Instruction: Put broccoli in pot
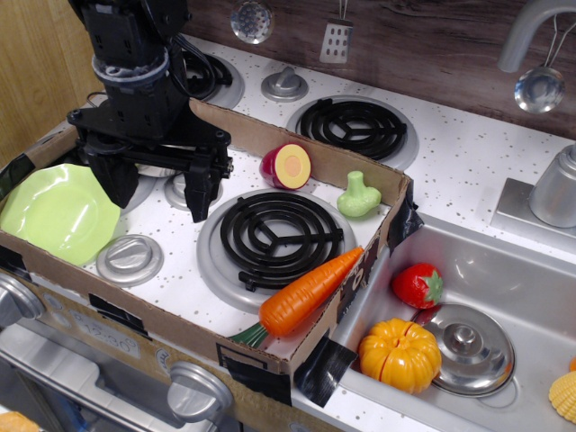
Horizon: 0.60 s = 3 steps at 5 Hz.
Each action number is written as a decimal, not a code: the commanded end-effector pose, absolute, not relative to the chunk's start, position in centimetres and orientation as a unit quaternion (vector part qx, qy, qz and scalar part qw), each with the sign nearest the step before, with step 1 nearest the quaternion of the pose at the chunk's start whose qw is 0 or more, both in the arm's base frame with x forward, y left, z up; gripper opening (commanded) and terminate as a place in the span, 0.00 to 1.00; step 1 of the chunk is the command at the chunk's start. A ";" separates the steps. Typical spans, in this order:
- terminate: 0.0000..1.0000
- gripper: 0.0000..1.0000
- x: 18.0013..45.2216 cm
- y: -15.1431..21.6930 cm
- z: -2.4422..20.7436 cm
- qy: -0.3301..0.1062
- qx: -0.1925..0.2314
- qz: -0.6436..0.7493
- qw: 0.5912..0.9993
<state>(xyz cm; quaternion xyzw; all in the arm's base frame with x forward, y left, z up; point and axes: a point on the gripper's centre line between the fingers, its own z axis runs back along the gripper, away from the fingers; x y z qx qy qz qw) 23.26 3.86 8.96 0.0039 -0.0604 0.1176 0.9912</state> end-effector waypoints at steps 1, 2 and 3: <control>0.00 1.00 23.3 3.9 9.0 -0.060 0.004 0.118 0.991; 0.00 1.00 27.0 2.5 8.7 -0.082 -0.029 0.077 0.993; 0.00 1.00 30.1 1.1 10.7 -0.110 -0.029 -0.002 0.994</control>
